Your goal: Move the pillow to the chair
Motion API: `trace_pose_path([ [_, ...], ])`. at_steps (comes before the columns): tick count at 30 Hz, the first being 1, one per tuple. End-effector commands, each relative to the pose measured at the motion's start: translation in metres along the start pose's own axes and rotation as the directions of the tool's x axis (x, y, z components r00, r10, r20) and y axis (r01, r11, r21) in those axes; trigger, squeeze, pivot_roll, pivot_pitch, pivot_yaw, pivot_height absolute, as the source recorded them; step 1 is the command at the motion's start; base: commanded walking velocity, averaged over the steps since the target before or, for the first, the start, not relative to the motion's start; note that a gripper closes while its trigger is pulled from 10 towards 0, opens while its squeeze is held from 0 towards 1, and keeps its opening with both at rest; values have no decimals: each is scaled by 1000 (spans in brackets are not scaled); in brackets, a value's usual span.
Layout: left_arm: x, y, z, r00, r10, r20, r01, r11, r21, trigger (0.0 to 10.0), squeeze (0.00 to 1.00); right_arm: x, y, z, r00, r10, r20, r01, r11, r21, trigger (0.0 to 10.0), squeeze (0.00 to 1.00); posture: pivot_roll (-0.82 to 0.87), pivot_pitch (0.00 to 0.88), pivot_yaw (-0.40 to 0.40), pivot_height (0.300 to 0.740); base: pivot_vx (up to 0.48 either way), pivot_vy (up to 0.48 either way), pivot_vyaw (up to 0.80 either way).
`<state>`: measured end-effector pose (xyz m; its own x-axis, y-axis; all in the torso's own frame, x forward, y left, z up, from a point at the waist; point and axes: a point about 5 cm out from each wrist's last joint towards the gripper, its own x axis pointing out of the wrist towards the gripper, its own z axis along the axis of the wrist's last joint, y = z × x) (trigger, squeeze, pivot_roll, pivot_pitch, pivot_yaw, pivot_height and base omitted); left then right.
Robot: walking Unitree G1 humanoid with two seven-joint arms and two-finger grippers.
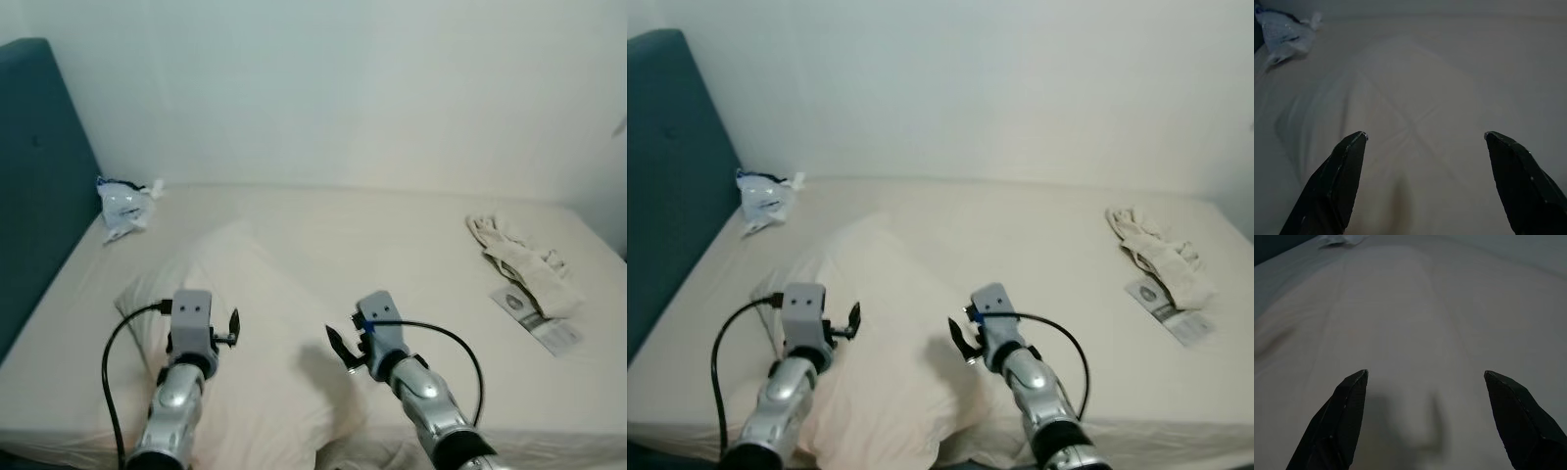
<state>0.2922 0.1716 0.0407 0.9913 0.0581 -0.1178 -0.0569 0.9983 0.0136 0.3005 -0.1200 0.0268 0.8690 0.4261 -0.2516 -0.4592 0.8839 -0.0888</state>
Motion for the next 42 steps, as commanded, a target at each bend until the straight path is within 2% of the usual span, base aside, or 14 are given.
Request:
trace_pose_path([
  [1, -3, 4, -5, 1000, 9, -18, -9, 1000, 12, 10000, 0, -4, -2, -7, 1000, -13, -25, 14, 1000, 21, 10000, 0, -26, 43, -55, 740, 0, 0, 0],
  [11, -2, 5, -4, 1000, -1, -20, 2, 1000, 25, 10000, 0, -4, -1, -8, 1000, -19, -24, 19, 999, 34, 10000, 0, -26, 51, -45, 740, 0, 0, 0],
  [12, -1, 5, -3, 1000, 1, -21, 0, 998, 59, 10000, 0, -5, -2, -8, 999, -23, -24, 24, 999, 35, 10000, 0, -26, 51, -43, 740, 0, 0, 0],
  [15, 0, 4, -3, 1000, -6, -23, 7, 997, 77, 10000, 0, -5, -3, -9, 999, -32, -24, 33, 999, 37, 10000, 0, -28, 51, -39, 740, 0, -320, 0],
  [17, 0, 4, -4, 999, -8, -33, 10, 997, 73, 10000, 0, -5, -3, -9, 999, -36, -25, 36, 999, 38, 10000, 0, -29, 50, -36, 740, 0, -480, 0],
  [19, 0, 4, -7, 998, -4, -59, 6, 999, 35, 10000, 0, -6, -4, -9, 999, -41, -27, 42, 998, 39, 10000, 0, -31, 49, -33, 740, 0, -240, 0],
  [23, 1, 3, -11, 995, -14, -96, 21, 997, 70, 10000, 0, -6, -4, -11, 998, -56, -39, 58, 996, 68, 10000, 0, -33, 48, -30, 740, 0, 0, 0],
  [32, 3, -1, -10, 995, -19, -99, 26, 997, 68, 10000, 0, -7, -5, -11, 997, -68, -37, 69, 996, 54, 10000, 0, -33, 48, -29, 740, 0, 0, 0],
  [35, 4, -3, -8, 995, -45, -87, 53, 994, 95, 10000, 0, -6, -6, -10, 997, -76, -28, 78, 995, 58, 10000, 0, -28, 45, -37, 740, 0, 0, 0],
  [40, 5, 2, -9, 995, -22, -99, 33, 994, 107, 10000, 0, -5, -5, -9, 997, -67, -26, 69, 995, 71, 10000, 0, -24, 41, -42, 740, 0, 0, 0],
  [42, 4, 7, -12, 992, 13, -123, -2, 996, 92, 10000, 0, -4, -4, -8, 998, -57, -26, 59, 993, 106, 10000, 0, -26, 39, -45, 740, 0, 0, 0],
])
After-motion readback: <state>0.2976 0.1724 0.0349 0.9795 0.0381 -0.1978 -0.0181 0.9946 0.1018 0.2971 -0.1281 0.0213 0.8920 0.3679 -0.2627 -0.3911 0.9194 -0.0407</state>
